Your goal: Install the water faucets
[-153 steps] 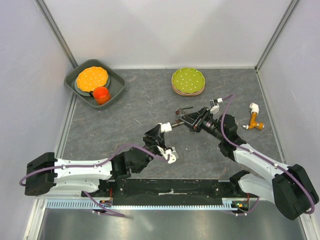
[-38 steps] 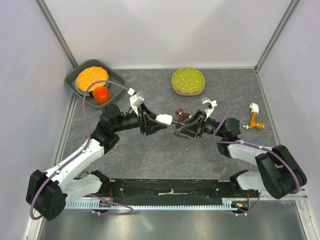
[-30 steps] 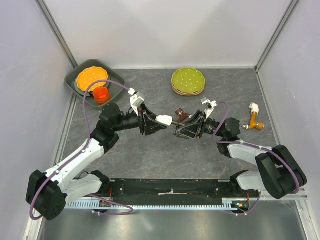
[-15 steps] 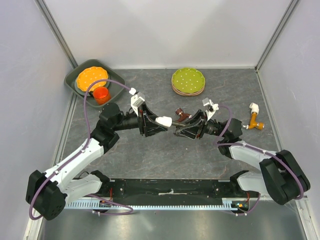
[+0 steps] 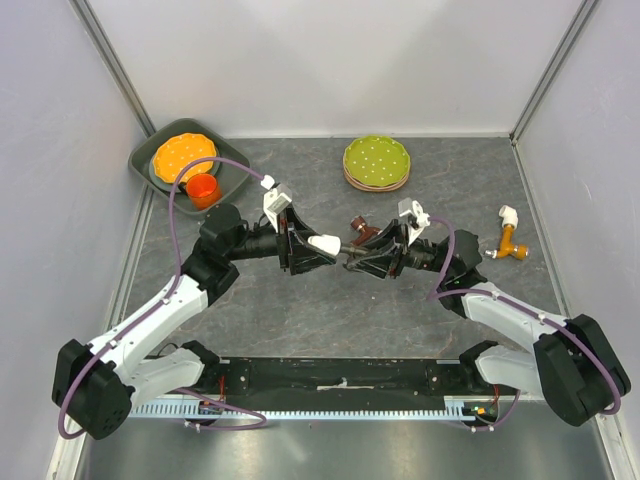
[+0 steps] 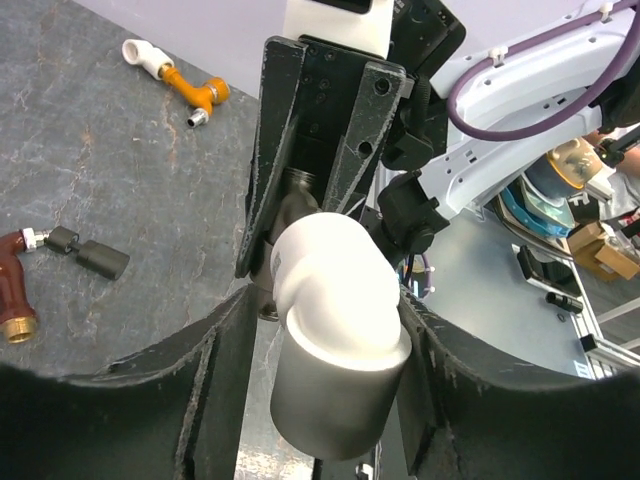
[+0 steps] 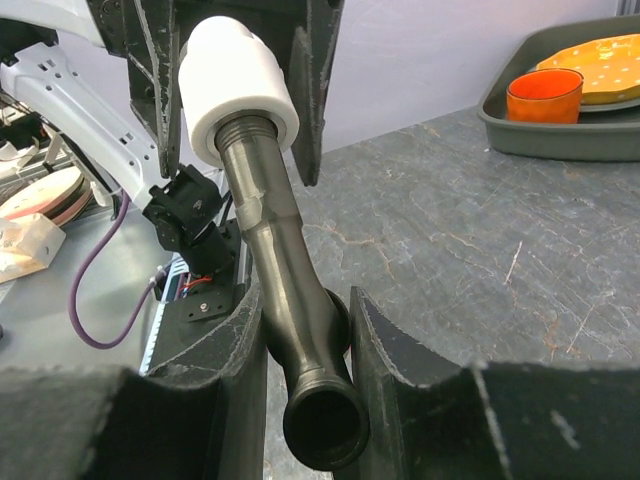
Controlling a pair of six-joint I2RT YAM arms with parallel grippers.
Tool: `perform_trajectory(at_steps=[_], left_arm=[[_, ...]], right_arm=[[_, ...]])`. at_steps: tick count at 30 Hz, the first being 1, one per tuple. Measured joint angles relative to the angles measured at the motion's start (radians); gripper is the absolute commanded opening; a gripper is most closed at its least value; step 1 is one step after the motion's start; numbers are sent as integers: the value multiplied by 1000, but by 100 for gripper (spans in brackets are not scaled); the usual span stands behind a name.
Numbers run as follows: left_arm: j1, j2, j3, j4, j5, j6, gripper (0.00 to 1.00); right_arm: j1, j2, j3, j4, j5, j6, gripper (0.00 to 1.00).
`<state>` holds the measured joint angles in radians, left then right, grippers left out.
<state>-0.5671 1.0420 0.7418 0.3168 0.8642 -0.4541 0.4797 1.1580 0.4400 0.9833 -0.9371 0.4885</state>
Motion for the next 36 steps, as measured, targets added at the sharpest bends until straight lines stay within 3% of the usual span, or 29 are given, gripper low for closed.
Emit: perform_trajectory(at_steps=[11, 15, 18, 20, 22, 23, 30, 36], left_arm=[[0, -2, 0, -47, -29, 30, 61], [0, -11, 0, -55, -43, 40, 54], [0, -23, 0, -55, -47, 51, 44], [0, -26, 0, -58, -49, 55, 31], [0, -26, 0, -59, -49, 63, 6], [0, -26, 0, -61, -49, 65, 2], [6, -56, 0, -76, -65, 122, 2], [5, -113, -16, -83, -77, 212, 2]], right_arm=[[5, -5, 7, -72, 0, -34, 0], [6, -5, 17, -97, 0, -37, 0], [6, -5, 23, -110, 0, -37, 0], [6, -2, 26, -112, 0, -36, 0], [6, 1, 30, -117, 0, -34, 0], [6, 3, 34, -125, 0, -32, 0], [8, 22, 94, -214, -5, 38, 0], [21, 45, 105, -176, -31, 299, 0]])
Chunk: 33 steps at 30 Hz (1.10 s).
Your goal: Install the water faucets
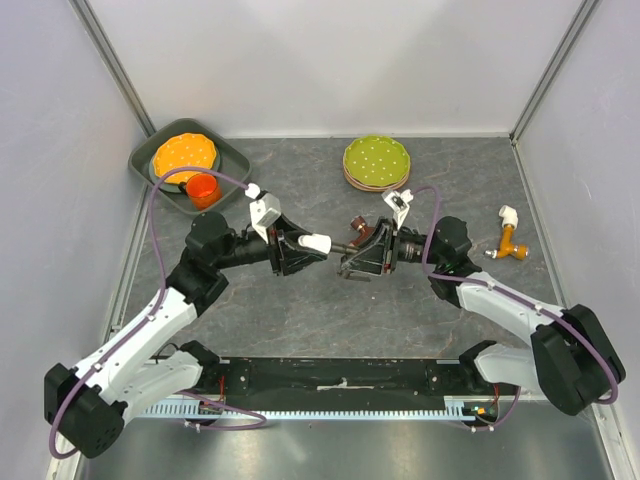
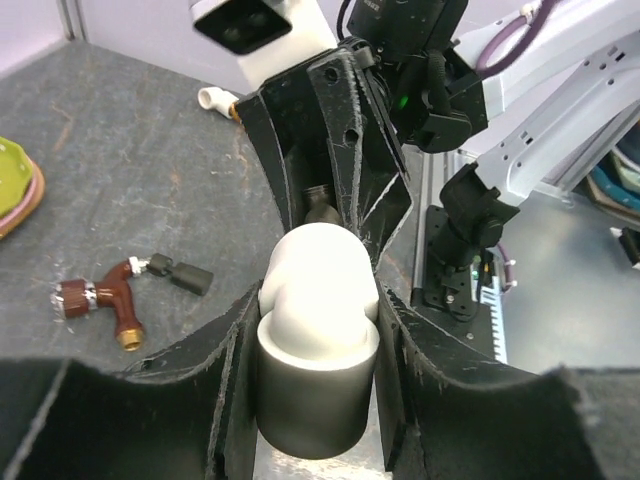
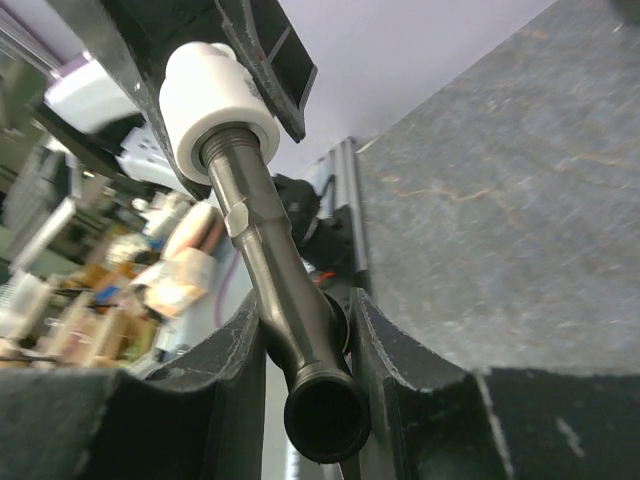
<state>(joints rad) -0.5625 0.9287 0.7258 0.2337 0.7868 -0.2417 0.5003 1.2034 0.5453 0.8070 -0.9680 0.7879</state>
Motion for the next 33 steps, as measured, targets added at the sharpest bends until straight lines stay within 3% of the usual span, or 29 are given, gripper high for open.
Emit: perform_trajectory(at_steps=[5, 8, 9, 13, 16, 20, 26, 33], left_arm=[[0, -43, -16, -1, -13, 101, 2], [0, -67, -24, -3, -26, 156, 2], [0, -74, -25, -2, -27, 171, 2], [0, -79, -27, 8, -31, 187, 2], [-1, -58, -36, 16, -55, 148, 2], [-2, -4, -37, 39, -86, 41, 2], [3, -5, -63, 48, -136, -125, 2], [71, -56, -137, 58, -159, -286, 2]], right_arm=[[3, 69, 0, 134, -28, 320, 5], [3, 115, -1, 233, -34, 492, 22], [3, 126, -2, 260, -34, 536, 38], [-1, 148, -8, 358, -11, 700, 70], [-11, 125, -8, 377, 29, 713, 92], [-22, 43, -3, 230, 77, 589, 98], [-19, -164, 101, -311, 254, 137, 98], [-21, -292, 133, -558, 423, -234, 98]])
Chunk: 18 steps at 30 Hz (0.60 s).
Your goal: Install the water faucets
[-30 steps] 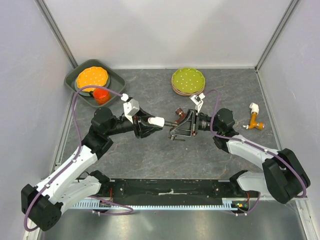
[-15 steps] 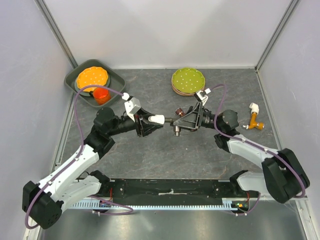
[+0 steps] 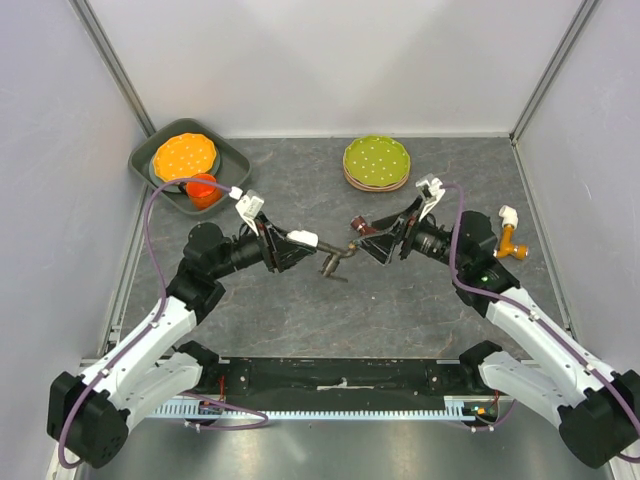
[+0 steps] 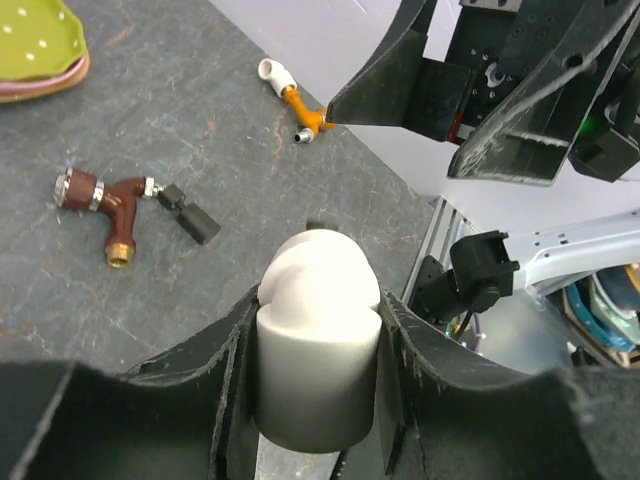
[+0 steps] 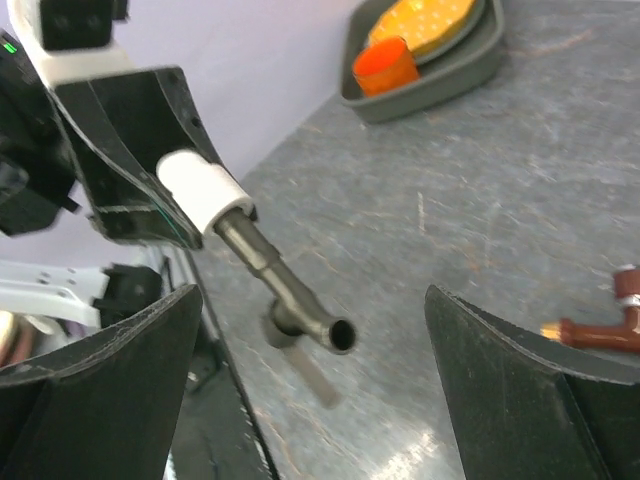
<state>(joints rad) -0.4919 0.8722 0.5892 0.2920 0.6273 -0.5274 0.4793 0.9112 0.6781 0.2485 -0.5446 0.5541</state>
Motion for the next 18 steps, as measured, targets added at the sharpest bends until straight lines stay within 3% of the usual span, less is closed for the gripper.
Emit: perform_trajectory(at_steps=[6, 11, 18], left_arm=[[47, -4, -23, 2, 8, -95, 2], [83, -4, -23, 13, 20, -136, 2], [91, 37, 15, -58, 37, -163, 2]], right_arm=[[1, -20, -44, -27, -5, -210, 98], [22, -68, -108, 33, -70, -330, 91], [253, -79, -159, 80, 22, -616, 93]])
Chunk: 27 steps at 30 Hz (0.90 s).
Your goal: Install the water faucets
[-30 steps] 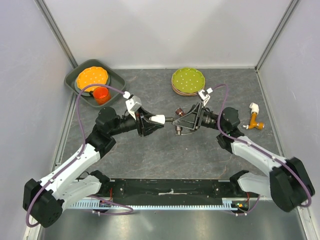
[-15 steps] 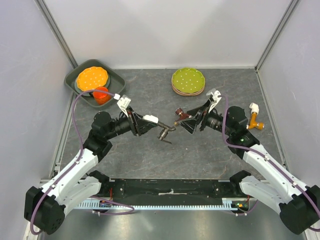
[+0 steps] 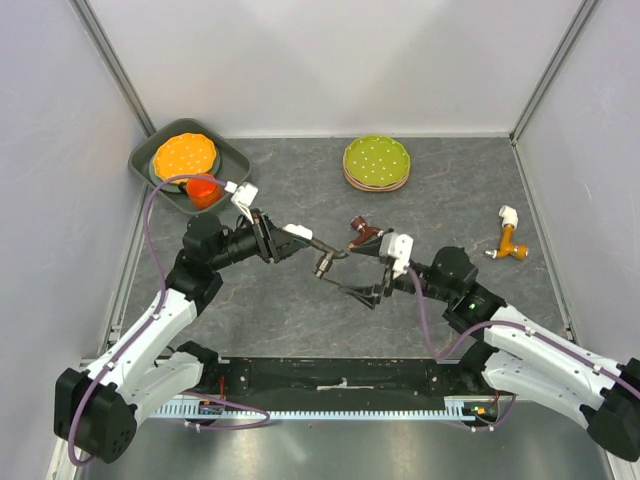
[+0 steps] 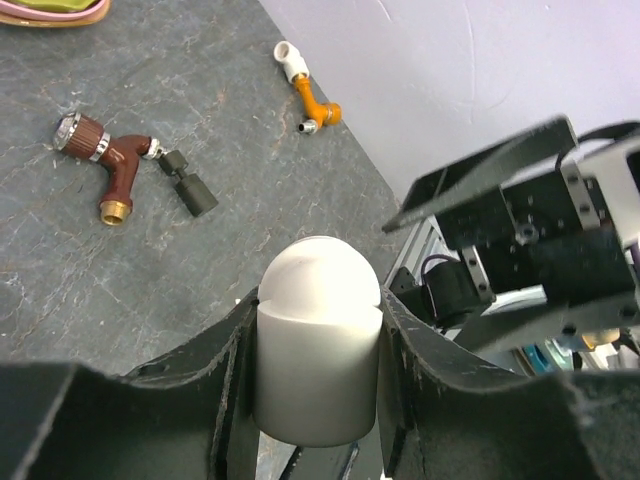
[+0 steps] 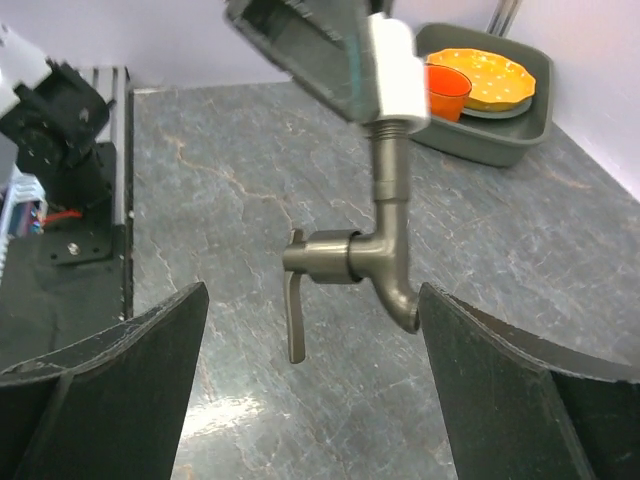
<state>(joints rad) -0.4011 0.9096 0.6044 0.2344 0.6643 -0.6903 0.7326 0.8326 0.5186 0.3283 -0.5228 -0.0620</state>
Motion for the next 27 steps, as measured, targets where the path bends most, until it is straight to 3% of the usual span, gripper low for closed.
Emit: perform_trajectory(at_steps=[6, 13, 18, 27], left_arm=[[23, 46, 97, -101, -2, -2, 2], [26, 66, 148, -137, -3, -2, 2], [27, 66, 148, -145, -5, -2, 2], [29, 41, 148, -154, -2, -2, 2]], right_arm=[[199, 24, -7, -7, 239, -227, 98], [508, 126, 4, 65, 670, -478, 98], [684, 293, 2, 285, 967, -681, 98], [730, 667, 8, 809, 1305, -1033, 98]])
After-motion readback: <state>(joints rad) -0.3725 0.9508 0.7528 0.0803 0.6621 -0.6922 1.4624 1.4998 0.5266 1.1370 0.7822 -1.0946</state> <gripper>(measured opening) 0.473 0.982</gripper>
